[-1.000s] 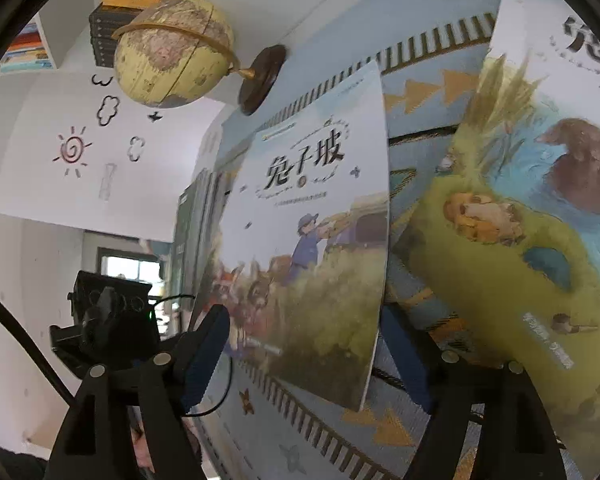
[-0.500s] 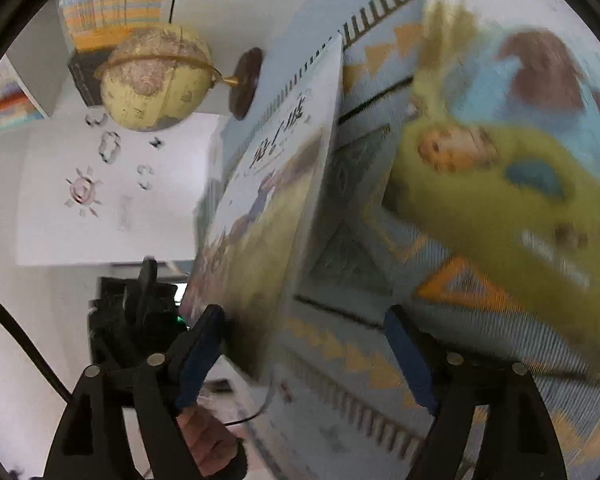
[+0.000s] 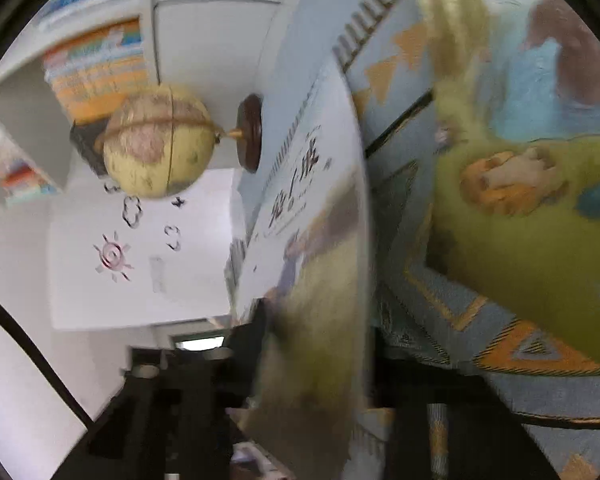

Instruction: Organize books

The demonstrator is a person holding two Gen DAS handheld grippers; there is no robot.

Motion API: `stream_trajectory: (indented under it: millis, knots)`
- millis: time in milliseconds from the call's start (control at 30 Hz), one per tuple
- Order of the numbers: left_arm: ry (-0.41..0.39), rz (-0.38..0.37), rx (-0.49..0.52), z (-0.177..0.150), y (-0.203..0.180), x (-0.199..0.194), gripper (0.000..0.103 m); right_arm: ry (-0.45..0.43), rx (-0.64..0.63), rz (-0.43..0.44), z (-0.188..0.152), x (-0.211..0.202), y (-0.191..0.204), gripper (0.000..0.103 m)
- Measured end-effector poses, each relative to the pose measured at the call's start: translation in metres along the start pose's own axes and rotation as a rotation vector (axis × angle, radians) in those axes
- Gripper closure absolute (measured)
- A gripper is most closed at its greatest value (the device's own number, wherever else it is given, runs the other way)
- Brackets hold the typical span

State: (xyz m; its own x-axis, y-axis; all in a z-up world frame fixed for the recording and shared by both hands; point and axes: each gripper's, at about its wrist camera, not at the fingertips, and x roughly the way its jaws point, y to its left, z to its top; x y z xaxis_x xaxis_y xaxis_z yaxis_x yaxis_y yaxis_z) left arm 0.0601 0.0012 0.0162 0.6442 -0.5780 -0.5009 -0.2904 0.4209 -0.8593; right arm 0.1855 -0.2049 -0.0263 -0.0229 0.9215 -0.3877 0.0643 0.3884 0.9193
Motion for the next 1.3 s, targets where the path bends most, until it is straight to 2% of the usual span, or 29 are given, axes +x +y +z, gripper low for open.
stream_trajectory:
  millis: [67, 200, 233, 267, 300, 400, 533, 600, 667, 767, 867, 933, 1033, 1167, 1300]
  knots:
    - [-0.001, 0.107, 0.102, -0.005, -0.01, 0.002, 0.058, -0.051, -0.112, -0.077, -0.008, -0.004, 0.017, 0.084]
    - [-0.011, 0.353, 0.385, -0.028, -0.037, 0.01, 0.056, -0.052, -0.406, -0.267, -0.025, -0.007, 0.063, 0.084]
    - [-0.012, 0.381, 0.435, -0.035, -0.041, 0.01, 0.057, -0.048, -0.464, -0.302, -0.031, -0.008, 0.07, 0.085]
    - [-0.008, 0.393, 0.456, -0.039, -0.042, 0.01, 0.057, -0.038, -0.546, -0.368, -0.039, -0.008, 0.08, 0.085]
    - [-0.001, 0.404, 0.468, -0.043, -0.042, 0.009, 0.057, -0.035, -0.588, -0.399, -0.045, -0.009, 0.082, 0.085]
    - [0.02, 0.422, 0.477, -0.056, -0.039, 0.004, 0.058, -0.024, -0.657, -0.446, -0.062, -0.018, 0.08, 0.085]
    - [0.079, 0.383, 0.439, -0.074, -0.026, -0.004, 0.058, -0.001, -0.691, -0.489, -0.082, -0.037, 0.069, 0.085]
    - [0.101, 0.386, 0.44, -0.086, -0.02, -0.005, 0.058, 0.026, -0.716, -0.512, -0.096, -0.045, 0.063, 0.084]
    - [0.138, 0.388, 0.476, -0.106, -0.024, -0.004, 0.058, 0.052, -0.738, -0.553, -0.108, -0.047, 0.061, 0.084]
    - [0.204, 0.403, 0.538, -0.137, -0.031, -0.002, 0.052, 0.08, -0.793, -0.623, -0.135, -0.056, 0.057, 0.084]
    - [0.264, 0.421, 0.578, -0.164, -0.032, 0.0, 0.052, 0.088, -0.843, -0.688, -0.163, -0.067, 0.053, 0.084]
    - [0.263, 0.402, 0.564, -0.171, -0.033, -0.007, 0.052, 0.074, -0.914, -0.747, -0.184, -0.07, 0.055, 0.084]
    - [0.227, 0.394, 0.571, -0.166, -0.038, -0.027, 0.052, 0.033, -1.026, -0.805, -0.212, -0.066, 0.07, 0.084]
    - [0.175, 0.36, 0.588, -0.147, -0.048, -0.062, 0.052, -0.024, -1.074, -0.792, -0.228, -0.064, 0.095, 0.084]
    - [0.116, 0.367, 0.639, -0.129, -0.06, -0.098, 0.052, -0.1, -1.156, -0.773, -0.24, -0.05, 0.134, 0.084]
